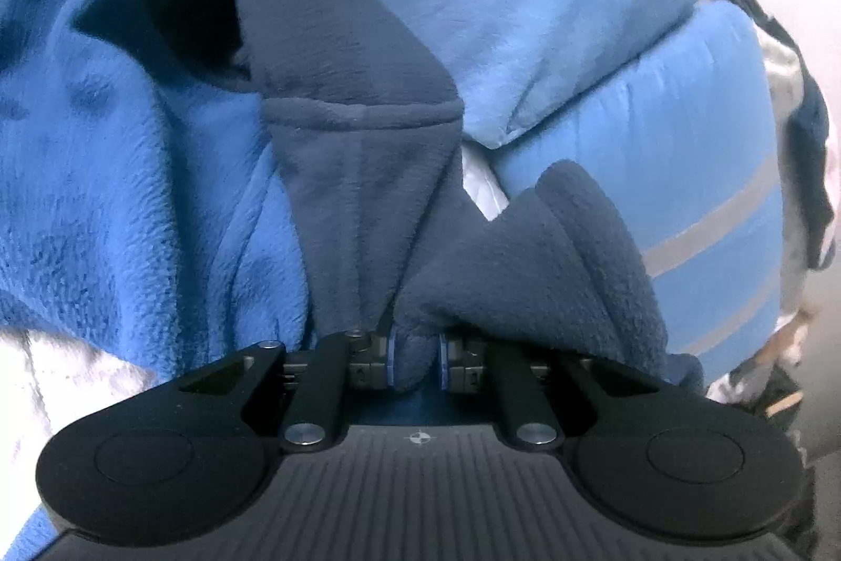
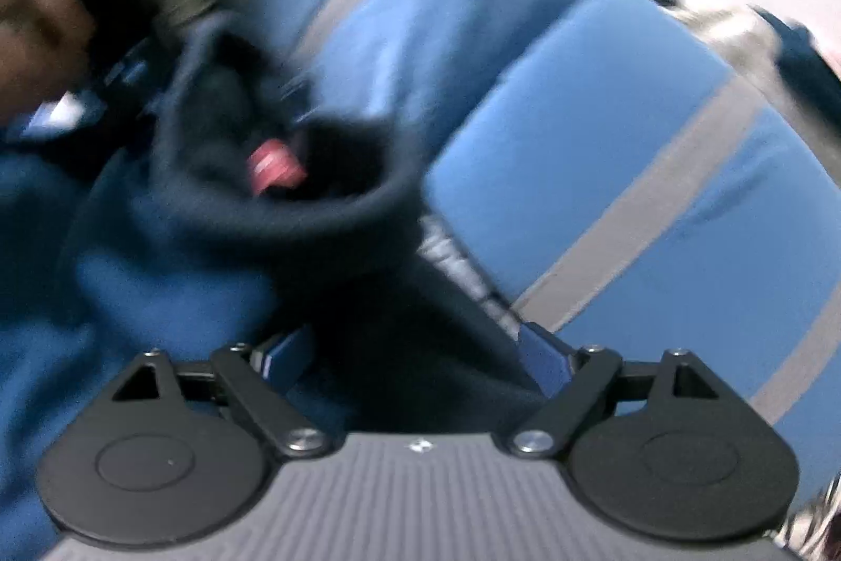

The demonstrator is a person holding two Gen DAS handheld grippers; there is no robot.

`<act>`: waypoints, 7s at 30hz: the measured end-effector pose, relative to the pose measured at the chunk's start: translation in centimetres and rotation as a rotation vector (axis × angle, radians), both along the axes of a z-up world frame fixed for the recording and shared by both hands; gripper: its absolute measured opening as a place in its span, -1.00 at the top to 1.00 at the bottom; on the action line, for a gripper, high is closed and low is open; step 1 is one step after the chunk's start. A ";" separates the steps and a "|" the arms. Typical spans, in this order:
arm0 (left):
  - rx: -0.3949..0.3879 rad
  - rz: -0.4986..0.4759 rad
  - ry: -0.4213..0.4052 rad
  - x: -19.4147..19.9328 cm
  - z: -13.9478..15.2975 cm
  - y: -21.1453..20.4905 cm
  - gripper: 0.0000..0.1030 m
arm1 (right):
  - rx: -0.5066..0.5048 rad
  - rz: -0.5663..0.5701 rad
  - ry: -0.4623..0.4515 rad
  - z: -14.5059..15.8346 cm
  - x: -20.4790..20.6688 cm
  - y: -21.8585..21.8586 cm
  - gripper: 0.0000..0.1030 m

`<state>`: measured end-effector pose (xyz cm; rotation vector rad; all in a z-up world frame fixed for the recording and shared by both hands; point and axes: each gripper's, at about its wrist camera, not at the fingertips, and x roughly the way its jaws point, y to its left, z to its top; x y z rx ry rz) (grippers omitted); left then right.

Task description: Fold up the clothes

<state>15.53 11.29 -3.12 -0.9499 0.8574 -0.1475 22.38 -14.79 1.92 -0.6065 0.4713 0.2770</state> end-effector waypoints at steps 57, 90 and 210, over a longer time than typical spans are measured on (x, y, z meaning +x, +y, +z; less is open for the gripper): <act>1.406 -0.250 -0.496 10.5 0.1 -13.1 0.75 | 0.105 -0.377 -0.059 -4.1 16.7 -0.7 0.79; 1.074 -0.258 -0.333 -15.7 20.1 -4.4 -0.65 | 0.312 -0.210 0.316 11.8 -10.1 -7.8 -1.00; 0.239 0.624 0.026 -26.0 4.4 35.4 0.02 | 0.436 0.038 0.558 11.3 -5.6 12.5 -1.00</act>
